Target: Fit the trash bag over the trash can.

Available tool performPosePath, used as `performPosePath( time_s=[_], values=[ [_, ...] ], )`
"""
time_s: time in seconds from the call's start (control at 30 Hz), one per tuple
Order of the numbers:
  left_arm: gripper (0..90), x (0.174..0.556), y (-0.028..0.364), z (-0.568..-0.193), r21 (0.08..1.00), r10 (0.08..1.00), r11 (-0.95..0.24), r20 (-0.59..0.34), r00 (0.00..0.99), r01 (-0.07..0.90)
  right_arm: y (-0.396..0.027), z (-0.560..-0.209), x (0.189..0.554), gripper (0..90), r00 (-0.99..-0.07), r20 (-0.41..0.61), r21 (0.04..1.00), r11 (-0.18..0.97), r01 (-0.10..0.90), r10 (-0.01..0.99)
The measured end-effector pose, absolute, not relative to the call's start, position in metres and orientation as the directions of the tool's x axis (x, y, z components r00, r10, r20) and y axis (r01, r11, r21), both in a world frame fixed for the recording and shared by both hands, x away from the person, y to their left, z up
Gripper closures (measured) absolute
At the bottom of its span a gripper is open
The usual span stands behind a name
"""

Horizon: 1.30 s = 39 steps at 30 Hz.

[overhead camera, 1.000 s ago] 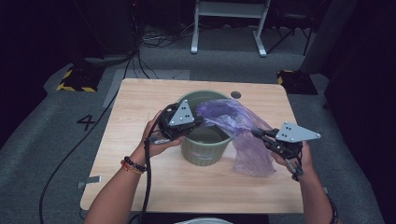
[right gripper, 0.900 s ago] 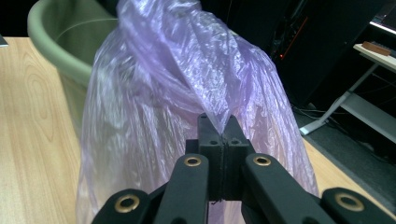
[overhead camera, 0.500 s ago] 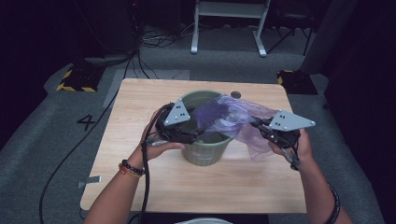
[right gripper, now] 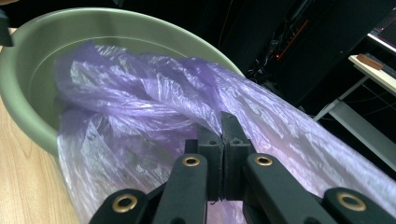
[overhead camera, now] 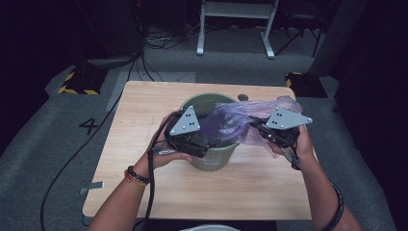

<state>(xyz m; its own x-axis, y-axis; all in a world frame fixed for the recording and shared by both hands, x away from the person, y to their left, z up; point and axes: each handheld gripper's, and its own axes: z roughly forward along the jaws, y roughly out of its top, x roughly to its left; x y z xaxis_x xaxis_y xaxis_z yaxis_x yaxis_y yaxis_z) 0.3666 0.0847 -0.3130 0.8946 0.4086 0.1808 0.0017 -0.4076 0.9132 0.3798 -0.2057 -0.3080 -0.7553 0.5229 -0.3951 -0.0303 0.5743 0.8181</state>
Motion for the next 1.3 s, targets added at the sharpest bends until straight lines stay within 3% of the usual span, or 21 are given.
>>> performPosePath(
  time_s=[0.2, 0.4, 0.5, 0.63, 0.8, 1.13, 1.3],
  values=[
    [15.8, 0.367, 0.067, -0.309, 0.891, 0.381, -0.454, 0.203, 0.902, -0.009, -0.199, -0.308, 0.38, 87.9, -0.758, -0.398, 0.819, 0.572, -0.041, 0.516],
    [30.1, 0.37, 0.05, -0.31, 0.863, 0.38, -0.505, 0.238, 0.894, -0.015, -0.195, -0.306, 0.375, 87.4, -0.766, -0.403, 0.822, 0.567, -0.061, 0.502],
    [40.4, 0.372, 0.045, -0.312, 0.853, 0.371, -0.522, 0.241, 0.897, -0.013, -0.192, -0.304, 0.371, 87.1, -0.77, -0.409, 0.823, 0.562, -0.08, 0.49],
    [65.3, 0.374, 0.042, -0.316, 0.822, 0.364, -0.569, 0.268, 0.892, -0.015, -0.188, -0.303, 0.367, 85.9, -0.774, -0.416, 0.822, 0.562, -0.095, 0.477],
    [86.1, 0.374, 0.041, -0.319, 0.779, 0.354, -0.627, 0.307, 0.884, -0.019, -0.187, -0.303, 0.363, 79.2, -0.771, -0.423, 0.822, 0.559, -0.106, 0.476],
    [89.3, 0.376, 0.053, -0.324, 0.775, 0.385, -0.632, 0.307, 0.87, 0.006, -0.193, -0.304, 0.354, 42.8, -0.765, -0.408, 0.841, 0.532, -0.102, 0.498],
    [89.4, 0.379, 0.061, -0.325, 0.784, 0.401, -0.621, 0.292, 0.868, 0.023, -0.207, -0.304, 0.347, 35.5, -0.753, -0.384, 0.867, 0.489, -0.095, 0.534]
  ],
)
